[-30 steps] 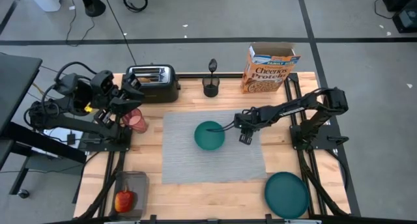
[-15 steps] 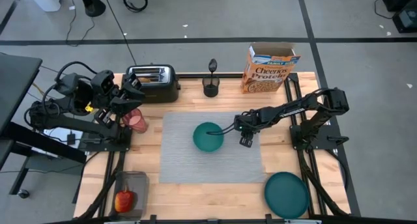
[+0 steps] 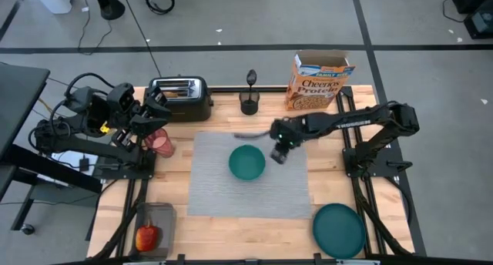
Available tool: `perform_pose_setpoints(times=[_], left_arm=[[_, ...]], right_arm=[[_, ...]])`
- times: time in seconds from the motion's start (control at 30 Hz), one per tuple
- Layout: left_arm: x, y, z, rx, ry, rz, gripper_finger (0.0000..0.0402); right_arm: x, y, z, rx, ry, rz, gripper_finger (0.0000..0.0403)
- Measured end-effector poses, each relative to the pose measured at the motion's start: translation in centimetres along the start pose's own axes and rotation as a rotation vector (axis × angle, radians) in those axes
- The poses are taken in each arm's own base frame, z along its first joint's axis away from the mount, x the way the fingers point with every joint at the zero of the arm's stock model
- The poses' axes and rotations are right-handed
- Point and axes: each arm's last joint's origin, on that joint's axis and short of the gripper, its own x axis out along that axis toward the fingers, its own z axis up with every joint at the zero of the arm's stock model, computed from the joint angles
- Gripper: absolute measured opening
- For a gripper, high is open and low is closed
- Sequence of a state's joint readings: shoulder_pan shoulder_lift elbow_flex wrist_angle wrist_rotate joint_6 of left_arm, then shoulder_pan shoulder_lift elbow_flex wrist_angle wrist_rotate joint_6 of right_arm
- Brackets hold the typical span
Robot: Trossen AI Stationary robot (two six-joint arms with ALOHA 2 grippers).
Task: Arrange a breakfast setting
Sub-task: Adjust the dark green bowl
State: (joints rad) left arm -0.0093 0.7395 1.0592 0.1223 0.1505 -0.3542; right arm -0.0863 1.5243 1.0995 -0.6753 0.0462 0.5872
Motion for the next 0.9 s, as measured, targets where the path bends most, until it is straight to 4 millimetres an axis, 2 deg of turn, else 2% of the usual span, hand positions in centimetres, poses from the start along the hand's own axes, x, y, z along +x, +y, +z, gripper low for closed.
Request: perform_pose_setpoints(times=[0.07, 0.13, 0.27, 0.43, 0.67, 0.8, 0.9], left_arm=[[0.0, 0.0, 0.0, 0.001, 0.000, 0.000, 0.0133], [0.0, 0.0, 0.0, 0.001, 0.001, 0.001, 0.0133], [0.0, 0.1, -0.2, -0.001, 0.021, 0.008, 0.0133], [0.0, 0.2, -0.5, -0.008, 0.050, 0.018, 0.0133], [-0.1, 0.2, -0.5, -0.009, 0.058, 0.014, 0.0133], [-0.4, 0.0, -0.3, -0.009, 0.053, 0.007, 0.0133], [-0.7, -0.1, -0.1, -0.009, 0.046, 0.004, 0.0133]], right_arm=[[-0.3, 0.9, 1.3, 0.133, -0.021, 0.047, 0.0144], [0.3, 1.8, 2.0, 0.230, -0.007, 0.051, 0.0144], [2.2, 3.3, 2.3, 0.313, 0.056, 0.050, 0.0144], [3.8, 4.1, 2.1, 0.339, 0.087, 0.024, 0.0144], [6.0, 4.0, 1.3, 0.346, 0.147, -0.044, 0.0141], [7.1, 4.1, 1.3, 0.348, 0.151, -0.047, 0.0122], [7.1, 4.0, 1.3, 0.347, 0.146, -0.050, 0.0097]])
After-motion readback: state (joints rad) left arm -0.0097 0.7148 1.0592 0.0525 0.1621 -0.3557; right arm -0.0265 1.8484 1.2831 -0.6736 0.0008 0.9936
